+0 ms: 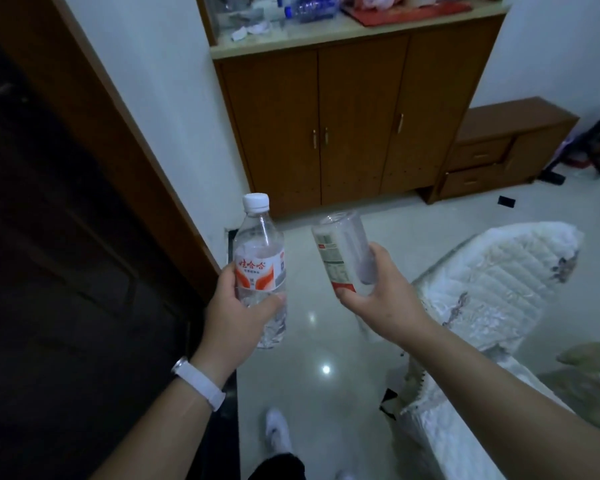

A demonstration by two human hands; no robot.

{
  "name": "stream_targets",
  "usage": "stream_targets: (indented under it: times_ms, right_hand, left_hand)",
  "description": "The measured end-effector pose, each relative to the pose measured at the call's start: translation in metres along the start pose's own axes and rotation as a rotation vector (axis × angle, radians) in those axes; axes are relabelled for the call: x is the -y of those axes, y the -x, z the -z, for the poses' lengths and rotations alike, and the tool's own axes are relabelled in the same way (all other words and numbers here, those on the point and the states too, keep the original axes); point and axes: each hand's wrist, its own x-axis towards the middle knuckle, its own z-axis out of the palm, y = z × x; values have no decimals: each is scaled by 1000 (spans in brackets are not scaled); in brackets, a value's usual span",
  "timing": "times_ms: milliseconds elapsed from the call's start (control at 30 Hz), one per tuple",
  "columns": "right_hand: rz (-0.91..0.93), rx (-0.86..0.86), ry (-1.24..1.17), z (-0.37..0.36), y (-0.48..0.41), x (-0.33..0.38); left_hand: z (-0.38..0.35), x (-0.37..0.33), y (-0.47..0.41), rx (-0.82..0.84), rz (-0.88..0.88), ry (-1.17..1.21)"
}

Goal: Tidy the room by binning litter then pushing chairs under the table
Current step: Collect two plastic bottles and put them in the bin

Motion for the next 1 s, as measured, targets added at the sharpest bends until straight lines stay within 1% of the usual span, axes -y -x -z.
stream_targets:
  times_ms: [100,233,400,567,667,800,900,1000]
  right_hand:
    - [-28,-26,45,-3,-32,-6]
    - [0,-72,146,-10,-88,-9]
    - [-33,-158,168,-20,-174,8]
    - [-42,-165,252,-36,-243,26]
    - [-41,-135,306,-47,-270,29]
    - [-90,-177,265,-47,-305,20]
    - [-112,-193,249,-38,-333,9]
    - [-144,-221,242,-28,-358,-8]
  left_hand:
    - [-5,5,-46,38,-6,20]
    - [-11,12,-122,93,-15,49]
    - [-3,5,-227,179,-46,73]
    - [9,0,-312,237,-46,71]
    - [10,3,-347,244,-30,89]
    - [4,6,-385,284,2,83]
    - [-12,7,-414,304,18,68]
    - [-37,1,-440,358,23,44]
